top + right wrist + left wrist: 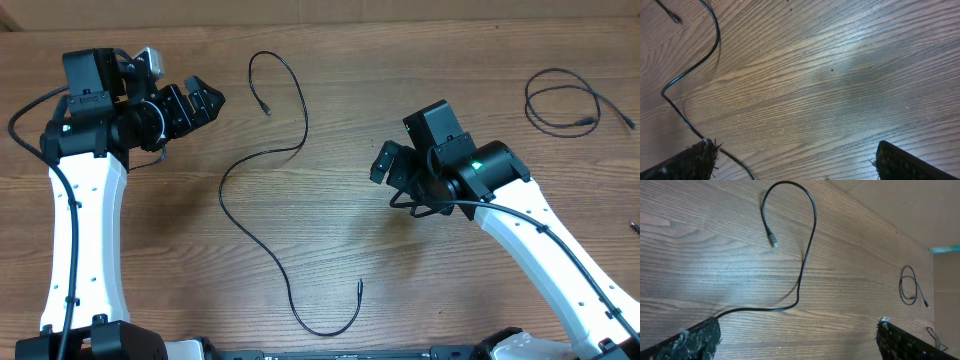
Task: Untangle cables
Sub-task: 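Release the coiled cable at the upper right and return the right gripper, then reach the right gripper to the long black cable at center and grasp it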
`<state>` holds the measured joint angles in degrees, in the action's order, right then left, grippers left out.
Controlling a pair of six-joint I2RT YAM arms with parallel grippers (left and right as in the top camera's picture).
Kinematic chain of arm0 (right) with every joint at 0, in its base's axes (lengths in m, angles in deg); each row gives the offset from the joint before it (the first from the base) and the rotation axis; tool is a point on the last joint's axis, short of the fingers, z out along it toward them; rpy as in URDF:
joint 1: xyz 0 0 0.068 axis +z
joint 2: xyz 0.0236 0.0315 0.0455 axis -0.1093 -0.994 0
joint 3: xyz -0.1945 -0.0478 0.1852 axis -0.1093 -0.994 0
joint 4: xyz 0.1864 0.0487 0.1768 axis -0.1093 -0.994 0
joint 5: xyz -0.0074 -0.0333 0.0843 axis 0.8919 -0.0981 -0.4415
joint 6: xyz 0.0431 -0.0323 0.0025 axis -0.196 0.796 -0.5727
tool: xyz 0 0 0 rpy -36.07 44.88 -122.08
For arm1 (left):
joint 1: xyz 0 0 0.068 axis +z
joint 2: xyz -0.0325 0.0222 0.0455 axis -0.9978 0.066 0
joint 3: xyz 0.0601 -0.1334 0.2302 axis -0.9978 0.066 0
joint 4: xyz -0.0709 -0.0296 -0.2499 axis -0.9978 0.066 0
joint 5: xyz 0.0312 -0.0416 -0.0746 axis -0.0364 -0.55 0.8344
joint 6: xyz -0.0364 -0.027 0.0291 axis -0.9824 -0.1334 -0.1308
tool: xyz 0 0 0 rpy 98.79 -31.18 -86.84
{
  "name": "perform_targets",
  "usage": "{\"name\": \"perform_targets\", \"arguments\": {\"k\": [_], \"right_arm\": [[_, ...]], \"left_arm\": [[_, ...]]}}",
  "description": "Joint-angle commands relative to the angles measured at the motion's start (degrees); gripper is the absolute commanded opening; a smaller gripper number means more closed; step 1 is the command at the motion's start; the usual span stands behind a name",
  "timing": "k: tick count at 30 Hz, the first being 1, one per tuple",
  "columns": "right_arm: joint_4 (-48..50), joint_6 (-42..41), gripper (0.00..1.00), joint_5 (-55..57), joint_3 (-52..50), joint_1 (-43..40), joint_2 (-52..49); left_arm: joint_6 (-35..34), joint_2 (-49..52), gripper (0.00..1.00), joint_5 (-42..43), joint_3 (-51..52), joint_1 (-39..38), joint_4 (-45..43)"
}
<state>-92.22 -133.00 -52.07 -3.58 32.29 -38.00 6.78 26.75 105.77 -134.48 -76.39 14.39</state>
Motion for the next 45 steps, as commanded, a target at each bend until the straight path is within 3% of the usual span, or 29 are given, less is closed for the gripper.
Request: {"name": "perform_targets", "arguments": {"k": [1, 8, 13, 16, 23, 26, 31, 45], "right_arm": [[0.8, -0.2, 1.0, -0.3, -0.1, 0.3, 1.4], [2.2, -1.5, 1.0, -0.7, -0.1, 0.3, 1.4], [2.9, -16.1, 1.0, -1.4, -0.7, 0.7, 1.2], [7.0, -19.1, 1.0, -3.8, -2.4, 1.7, 0.7], [27.4, -19.4, 1.0, -15.6, -7.3, 6.8, -4.5], [34.9, -21.7, 1.0, -15.8, -7.6, 9.2, -8.6], [46.4, -32.8, 1.0, -16.0, -7.6, 12.4, -16.0], [74.2, -38.6, 0.95, -9.2, -7.5, 13.4, -31.2]], "left_arm": [[0.9, 0.2, 1.0, -0.1, -0.7, -0.2, 0.3], [2.4, 0.2, 0.99, -4.8, -0.7, -0.1, 1.0], [2.4, 0.2, 1.0, -16.7, -0.7, -0.1, 3.7], [2.4, 0.2, 1.0, -20.2, -0.7, -0.1, 6.1], [2.4, 0.2, 1.0, -21.1, -0.7, -0.1, 7.3], [2.4, 0.2, 0.99, -21.1, -0.7, -0.1, 7.3], [2.4, 0.2, 1.0, -21.1, -0.7, -0.1, 7.3], [2.4, 0.2, 1.0, -21.1, -0.7, -0.1, 7.3]]}}
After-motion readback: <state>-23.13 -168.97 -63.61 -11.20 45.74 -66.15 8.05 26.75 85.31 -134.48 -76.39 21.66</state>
